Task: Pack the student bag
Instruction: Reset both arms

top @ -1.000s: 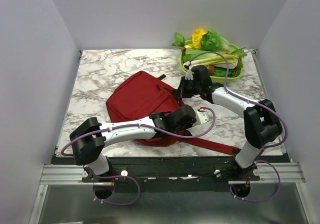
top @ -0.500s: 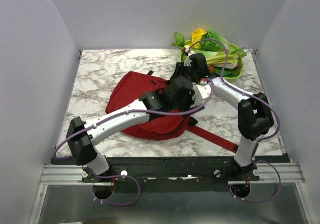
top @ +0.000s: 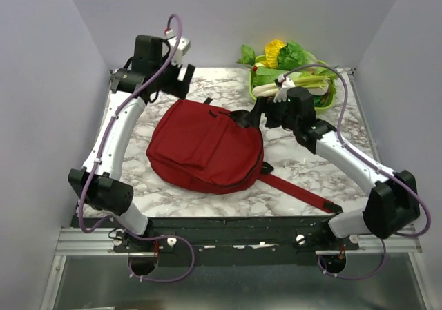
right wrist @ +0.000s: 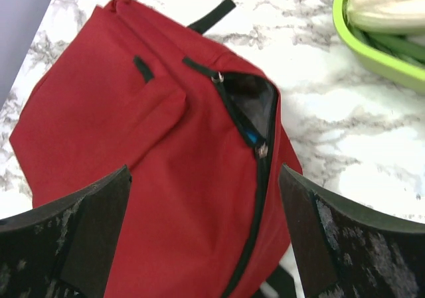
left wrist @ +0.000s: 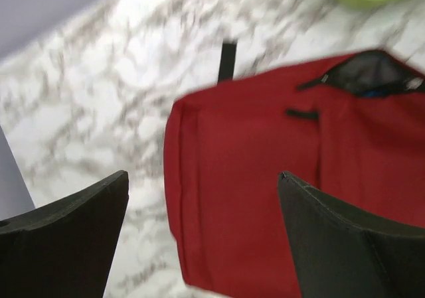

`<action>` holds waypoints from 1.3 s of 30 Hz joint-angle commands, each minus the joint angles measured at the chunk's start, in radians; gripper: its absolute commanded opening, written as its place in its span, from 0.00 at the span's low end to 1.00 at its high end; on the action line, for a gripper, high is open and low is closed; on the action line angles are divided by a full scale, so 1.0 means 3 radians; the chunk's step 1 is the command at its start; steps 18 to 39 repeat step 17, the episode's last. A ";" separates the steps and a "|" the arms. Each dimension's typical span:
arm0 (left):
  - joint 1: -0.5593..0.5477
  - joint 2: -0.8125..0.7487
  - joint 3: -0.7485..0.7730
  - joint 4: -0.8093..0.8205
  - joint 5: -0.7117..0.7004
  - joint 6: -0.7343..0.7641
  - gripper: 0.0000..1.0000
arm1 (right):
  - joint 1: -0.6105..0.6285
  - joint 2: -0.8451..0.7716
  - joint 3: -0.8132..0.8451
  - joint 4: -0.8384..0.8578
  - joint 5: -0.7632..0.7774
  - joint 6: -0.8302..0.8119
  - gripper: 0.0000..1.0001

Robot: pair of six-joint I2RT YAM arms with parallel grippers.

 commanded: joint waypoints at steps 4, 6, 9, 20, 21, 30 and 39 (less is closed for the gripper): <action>0.0621 -0.0847 -0.1392 0.0346 0.0287 -0.0033 0.99 | -0.0014 -0.0742 -0.0608 -0.0090 0.0131 -0.0165 1.00; 0.0692 -0.1076 -0.1761 0.0516 0.0236 -0.0038 0.99 | -0.0019 -0.0906 -0.0716 -0.0105 0.0161 -0.0185 1.00; 0.0739 -0.1205 -0.2053 0.0655 0.0205 -0.0063 0.99 | -0.0014 -0.1029 -0.0782 -0.0177 0.0177 -0.0185 1.00; 0.1065 -0.1292 -0.2850 0.1252 0.0255 -0.0140 0.99 | -0.0019 -0.1213 -0.1028 -0.0203 0.0319 -0.0185 1.00; 0.1065 -0.1292 -0.2850 0.1252 0.0255 -0.0140 0.99 | -0.0019 -0.1213 -0.1028 -0.0203 0.0319 -0.0185 1.00; 0.1065 -0.1292 -0.2850 0.1252 0.0255 -0.0140 0.99 | -0.0019 -0.1213 -0.1028 -0.0203 0.0319 -0.0185 1.00; 0.1065 -0.1292 -0.2850 0.1252 0.0255 -0.0140 0.99 | -0.0019 -0.1213 -0.1028 -0.0203 0.0319 -0.0185 1.00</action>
